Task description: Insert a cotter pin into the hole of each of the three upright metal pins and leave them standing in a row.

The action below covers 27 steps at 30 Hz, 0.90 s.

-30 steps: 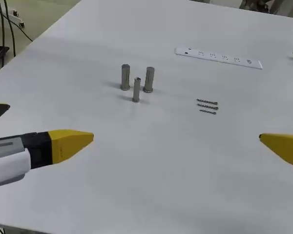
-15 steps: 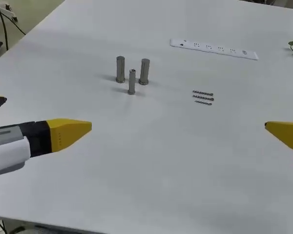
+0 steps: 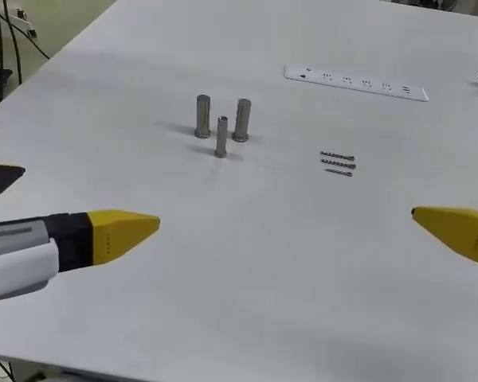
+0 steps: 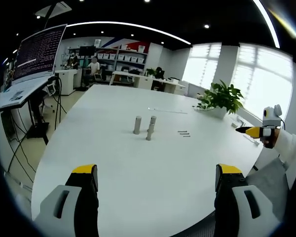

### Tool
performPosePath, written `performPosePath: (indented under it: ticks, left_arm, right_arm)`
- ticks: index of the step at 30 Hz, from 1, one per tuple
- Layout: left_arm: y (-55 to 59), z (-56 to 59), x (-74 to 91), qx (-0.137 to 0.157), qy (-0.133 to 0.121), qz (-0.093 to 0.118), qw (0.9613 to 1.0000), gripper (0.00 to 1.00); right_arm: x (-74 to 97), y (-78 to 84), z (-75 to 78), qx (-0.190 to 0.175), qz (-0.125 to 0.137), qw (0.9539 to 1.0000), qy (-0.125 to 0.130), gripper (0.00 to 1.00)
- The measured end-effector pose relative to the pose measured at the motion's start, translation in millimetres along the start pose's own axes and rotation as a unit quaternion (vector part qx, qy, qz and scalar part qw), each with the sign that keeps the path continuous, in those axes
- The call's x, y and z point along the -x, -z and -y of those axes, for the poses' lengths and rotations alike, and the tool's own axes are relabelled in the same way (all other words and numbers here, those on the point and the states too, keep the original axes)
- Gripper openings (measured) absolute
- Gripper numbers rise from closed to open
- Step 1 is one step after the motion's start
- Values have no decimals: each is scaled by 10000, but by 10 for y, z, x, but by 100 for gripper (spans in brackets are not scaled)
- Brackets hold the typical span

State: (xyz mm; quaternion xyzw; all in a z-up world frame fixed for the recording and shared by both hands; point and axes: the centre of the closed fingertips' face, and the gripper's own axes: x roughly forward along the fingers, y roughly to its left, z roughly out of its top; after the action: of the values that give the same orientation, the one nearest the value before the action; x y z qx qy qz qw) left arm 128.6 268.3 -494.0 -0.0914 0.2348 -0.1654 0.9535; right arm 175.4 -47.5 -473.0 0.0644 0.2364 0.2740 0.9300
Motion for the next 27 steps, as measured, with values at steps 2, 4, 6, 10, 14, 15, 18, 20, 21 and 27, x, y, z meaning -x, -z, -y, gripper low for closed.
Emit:
performPosePath:
  ticks: [2, 4, 6, 10, 14, 15, 18, 20, 21, 27]
  left_arm:
    - [-1, -2, 2, -1, -5, 2, 10000, 99]
    - [-1, -1, 2, 16, 6, -6, 10000, 99]
    - [-6, 0, -2, 26, 31, -2, 10000, 99]
    - [-26, -10, 3, 14, 0, -13, 10000, 99]
    - [-78, 29, 27, 13, 6, 27, 10000, 99]
    - [-82, 32, 27, 11, 1, 29, 10000, 99]
    - [-90, 34, 12, 34, -30, 30, 10000, 99]
    - [-100, 51, -11, 27, -7, 11, 10000, 99]
    - [-108, 61, -15, -4, 14, 12, 10000, 99]
    - [-201, 29, -36, -230, 9, 128, 9997, 99]
  right_arm:
    - [1, -4, 1, -3, -15, 10000, 19, 99]
    - [7, -9, 3, -7, -27, 10000, 50, 98]
    - [12, -25, 1, -18, -9, 10000, 60, 98]
    - [2, -36, 15, -26, -22, 10000, 62, 98]
    - [-7, -57, 15, -40, -19, 10000, 27, 98]
    - [-6, -63, 15, -44, -14, 10000, 22, 98]
    - [14, -82, 21, -35, -14, 10000, 4, 98]
    - [36, -101, 49, -30, -9, 10000, 32, 98]
    - [43, -109, 60, -33, -2, 10000, 38, 98]
    - [109, -136, 115, -41, 30, 9998, 166, 98]
